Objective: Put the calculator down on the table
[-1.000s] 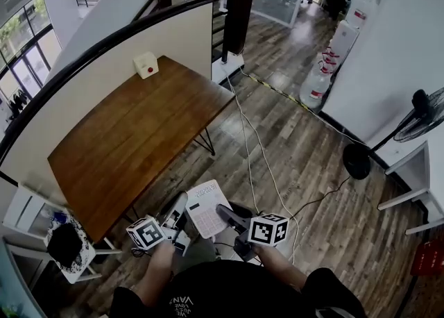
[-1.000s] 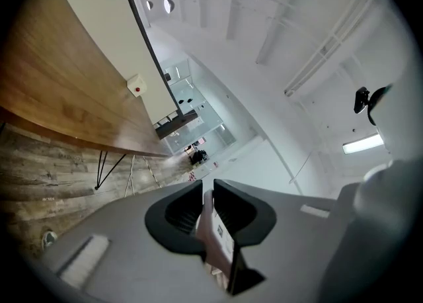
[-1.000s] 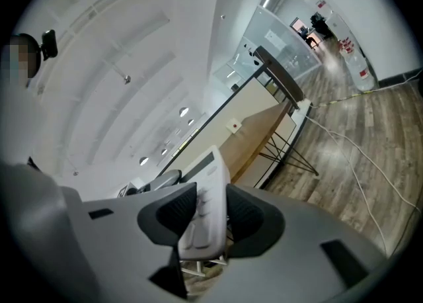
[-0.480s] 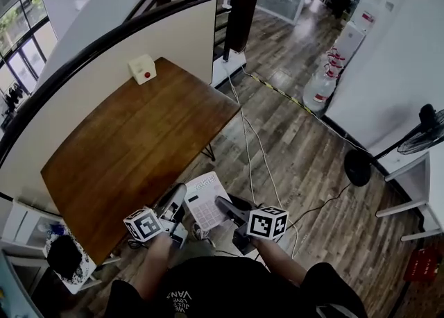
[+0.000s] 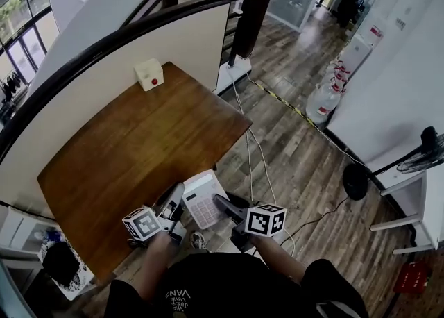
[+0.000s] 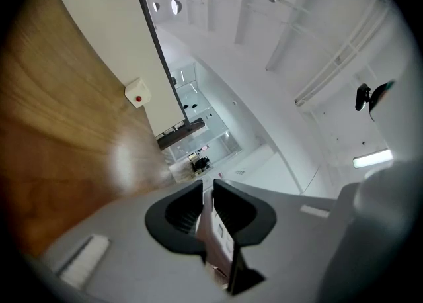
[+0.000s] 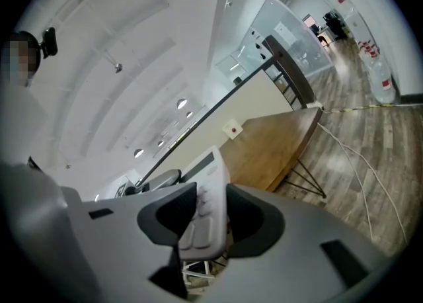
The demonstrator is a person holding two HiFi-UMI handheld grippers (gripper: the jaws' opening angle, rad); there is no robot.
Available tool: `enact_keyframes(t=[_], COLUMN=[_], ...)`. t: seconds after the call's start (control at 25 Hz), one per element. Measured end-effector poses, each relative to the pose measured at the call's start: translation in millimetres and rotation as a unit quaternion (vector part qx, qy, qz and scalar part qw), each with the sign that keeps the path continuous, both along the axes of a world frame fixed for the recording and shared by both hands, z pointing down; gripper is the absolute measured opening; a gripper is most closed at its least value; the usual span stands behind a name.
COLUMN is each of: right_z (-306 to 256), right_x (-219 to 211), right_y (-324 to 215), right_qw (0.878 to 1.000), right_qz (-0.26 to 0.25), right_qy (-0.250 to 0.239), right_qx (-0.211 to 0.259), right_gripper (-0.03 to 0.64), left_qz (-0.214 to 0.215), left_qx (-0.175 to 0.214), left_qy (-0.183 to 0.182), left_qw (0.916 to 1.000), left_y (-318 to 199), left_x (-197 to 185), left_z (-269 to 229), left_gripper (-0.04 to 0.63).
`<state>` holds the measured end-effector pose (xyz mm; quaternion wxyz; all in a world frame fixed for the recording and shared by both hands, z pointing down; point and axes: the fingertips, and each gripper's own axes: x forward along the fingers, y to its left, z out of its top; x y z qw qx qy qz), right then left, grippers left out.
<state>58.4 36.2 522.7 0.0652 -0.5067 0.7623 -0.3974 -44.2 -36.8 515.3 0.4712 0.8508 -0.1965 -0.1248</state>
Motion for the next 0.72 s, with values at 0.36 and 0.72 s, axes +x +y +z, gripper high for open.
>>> enact_keyframes(t=[0.36, 0.72], right_z=[4, 20], right_x=[-12, -14], right_y=[-48, -84], right_qw=[1.0, 0.999], right_qz=[-0.01, -0.048], right_qy=[-0.007, -0.003], right_qx=[-0.001, -0.021], right_gripper=[0.147, 0.147], left_qz=[-0.015, -0.057], left_qx=[0.01, -0.014], left_qy=[0.003, -0.001], left_qw=[0.9998, 0.9983], left_y=[-46, -75], left_x=[-15, -22], left_z=[3, 26], left_gripper=[0.055, 0.055])
